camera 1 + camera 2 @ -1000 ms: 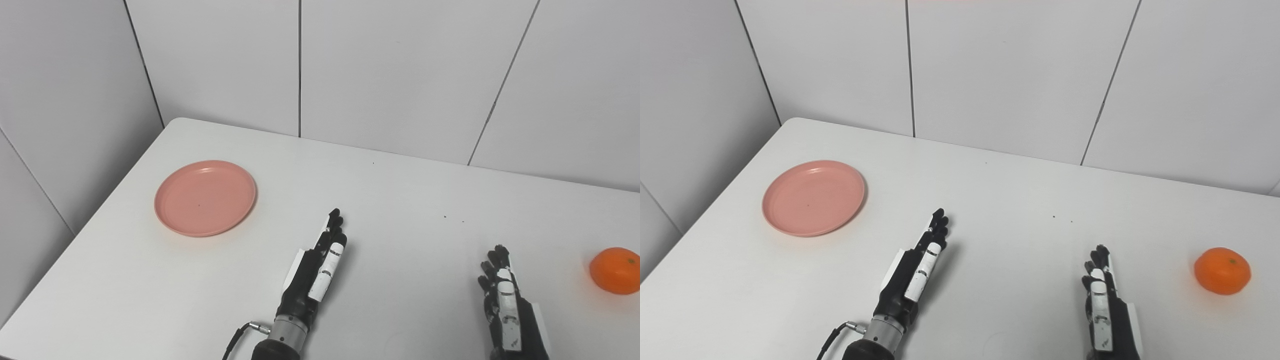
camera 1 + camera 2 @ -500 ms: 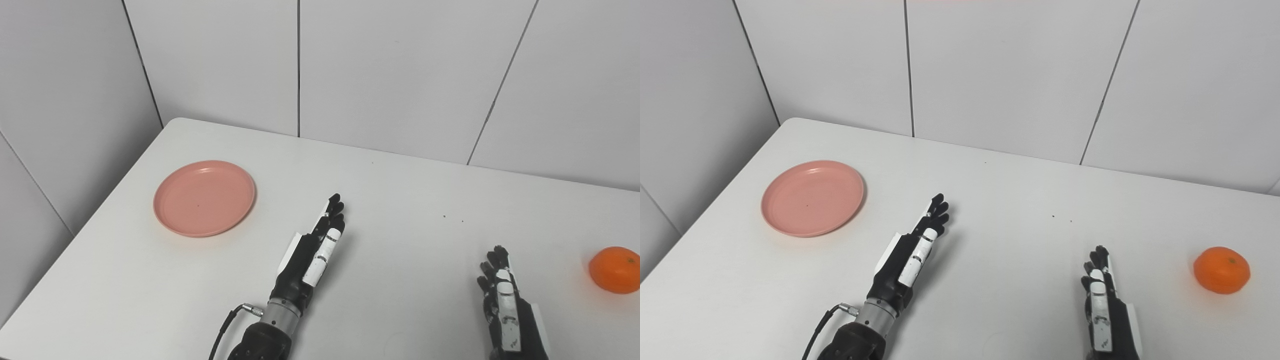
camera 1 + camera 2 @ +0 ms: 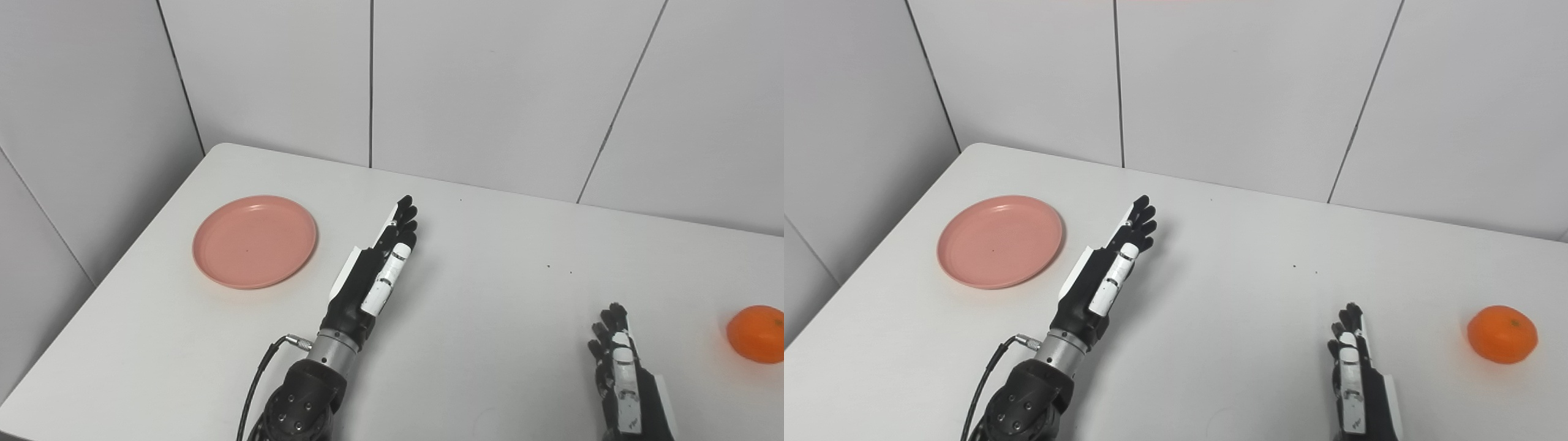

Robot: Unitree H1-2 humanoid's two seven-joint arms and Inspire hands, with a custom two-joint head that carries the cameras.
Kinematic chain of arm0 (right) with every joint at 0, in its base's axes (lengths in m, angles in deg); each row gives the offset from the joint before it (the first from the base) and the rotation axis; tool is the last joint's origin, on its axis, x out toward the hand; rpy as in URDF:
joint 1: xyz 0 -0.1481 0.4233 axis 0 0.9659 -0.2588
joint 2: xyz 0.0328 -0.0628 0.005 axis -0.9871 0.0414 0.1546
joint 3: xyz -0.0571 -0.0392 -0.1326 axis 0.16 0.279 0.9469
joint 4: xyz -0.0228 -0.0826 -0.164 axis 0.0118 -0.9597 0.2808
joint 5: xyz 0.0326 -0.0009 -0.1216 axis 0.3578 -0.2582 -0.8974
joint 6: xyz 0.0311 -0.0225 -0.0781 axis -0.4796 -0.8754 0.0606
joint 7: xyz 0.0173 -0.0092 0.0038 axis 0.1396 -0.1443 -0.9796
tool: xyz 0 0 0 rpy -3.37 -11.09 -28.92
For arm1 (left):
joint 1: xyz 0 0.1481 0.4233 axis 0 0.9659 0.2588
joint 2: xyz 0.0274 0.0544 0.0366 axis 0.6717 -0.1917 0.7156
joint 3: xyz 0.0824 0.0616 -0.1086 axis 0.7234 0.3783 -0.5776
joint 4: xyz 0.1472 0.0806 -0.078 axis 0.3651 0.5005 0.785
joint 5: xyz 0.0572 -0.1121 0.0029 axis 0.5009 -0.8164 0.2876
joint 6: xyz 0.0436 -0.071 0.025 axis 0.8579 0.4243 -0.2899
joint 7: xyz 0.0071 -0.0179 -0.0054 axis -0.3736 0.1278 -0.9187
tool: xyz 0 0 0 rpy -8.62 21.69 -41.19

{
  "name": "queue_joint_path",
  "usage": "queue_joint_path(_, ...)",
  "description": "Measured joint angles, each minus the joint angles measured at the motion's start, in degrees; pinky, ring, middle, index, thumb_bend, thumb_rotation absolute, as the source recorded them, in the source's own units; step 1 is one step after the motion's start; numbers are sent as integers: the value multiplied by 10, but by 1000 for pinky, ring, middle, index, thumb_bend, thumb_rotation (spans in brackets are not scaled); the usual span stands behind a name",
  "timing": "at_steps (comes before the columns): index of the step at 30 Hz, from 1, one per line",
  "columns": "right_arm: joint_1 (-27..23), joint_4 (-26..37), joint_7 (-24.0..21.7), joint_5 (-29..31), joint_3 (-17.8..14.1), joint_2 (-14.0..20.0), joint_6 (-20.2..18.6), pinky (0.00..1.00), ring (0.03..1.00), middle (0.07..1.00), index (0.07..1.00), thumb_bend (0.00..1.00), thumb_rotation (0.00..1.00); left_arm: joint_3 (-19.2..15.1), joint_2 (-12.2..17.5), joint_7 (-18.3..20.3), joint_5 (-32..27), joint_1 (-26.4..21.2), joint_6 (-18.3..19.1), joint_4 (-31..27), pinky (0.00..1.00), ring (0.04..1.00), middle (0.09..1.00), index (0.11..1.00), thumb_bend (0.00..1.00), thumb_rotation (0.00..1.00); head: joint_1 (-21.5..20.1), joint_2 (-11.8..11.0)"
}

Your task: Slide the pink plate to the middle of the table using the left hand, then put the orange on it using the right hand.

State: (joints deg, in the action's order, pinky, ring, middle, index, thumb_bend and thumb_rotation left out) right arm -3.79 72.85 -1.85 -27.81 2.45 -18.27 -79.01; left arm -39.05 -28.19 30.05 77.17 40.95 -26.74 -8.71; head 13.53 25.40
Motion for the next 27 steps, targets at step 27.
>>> queue_joint_path(27, 2, -2, -6, 12, -2, 6, 6, 1000, 1000, 1000, 1000, 138, 1000, -149, 85, -10, -67, -75, 43, -12, 979, 965, 979, 962, 421, 1000, 13, -5)
